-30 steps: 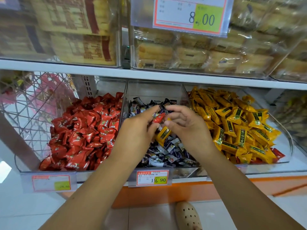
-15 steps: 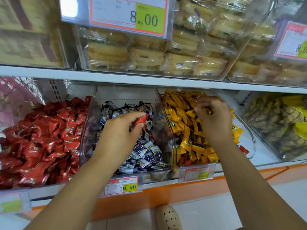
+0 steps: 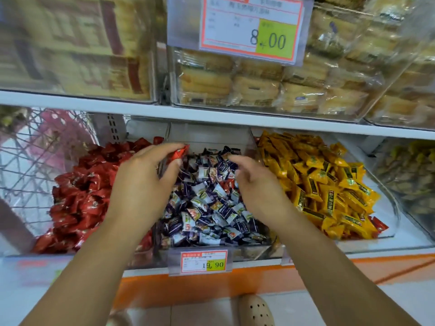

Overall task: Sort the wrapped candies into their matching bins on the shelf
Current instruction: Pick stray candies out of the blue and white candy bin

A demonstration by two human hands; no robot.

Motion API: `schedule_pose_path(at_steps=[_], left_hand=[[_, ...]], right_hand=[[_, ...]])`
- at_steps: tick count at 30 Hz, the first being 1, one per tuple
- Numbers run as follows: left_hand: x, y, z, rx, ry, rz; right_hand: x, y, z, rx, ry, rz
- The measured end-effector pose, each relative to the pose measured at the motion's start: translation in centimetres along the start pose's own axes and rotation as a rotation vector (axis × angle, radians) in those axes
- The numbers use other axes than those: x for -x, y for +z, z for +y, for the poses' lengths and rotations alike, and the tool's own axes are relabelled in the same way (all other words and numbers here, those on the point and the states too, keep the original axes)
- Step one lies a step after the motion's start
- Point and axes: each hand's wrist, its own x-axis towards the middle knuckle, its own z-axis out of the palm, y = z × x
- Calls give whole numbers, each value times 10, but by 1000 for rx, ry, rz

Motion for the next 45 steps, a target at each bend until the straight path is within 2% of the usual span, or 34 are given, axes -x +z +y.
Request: schedule_pose_path(at_steps=[5,9,12,16,23,27,32,40,45], left_hand=[[9,-18,-21,10,-57,-25],[9,-24,-34,0,-86,-107],[8,-27,-38,-2,-85,-144],[11,-27,-41,34,-91,-148],[10,-24,-37,55,-124,-122],[3,-20,-31,96,-128,-90],[-3,-12,-26,182,-155,-148],[-5,-11,-19,154,-102,-262],[-10,-9,-23,281,-198,-253]], right_hand=[[-41,48,22,174,339,-125],[-48,55,27,135,429,-117],[-49,55,27,66,406,-90],[-45,52,20,-34,367,-167],[-44,58,26,-7,287,-27],[-37,48,16,-50,143,60],[-27,30,-6,-159,-24,52],[-18,26,-20,-428,12,27],[-19,31,-27,-675,58,-55]])
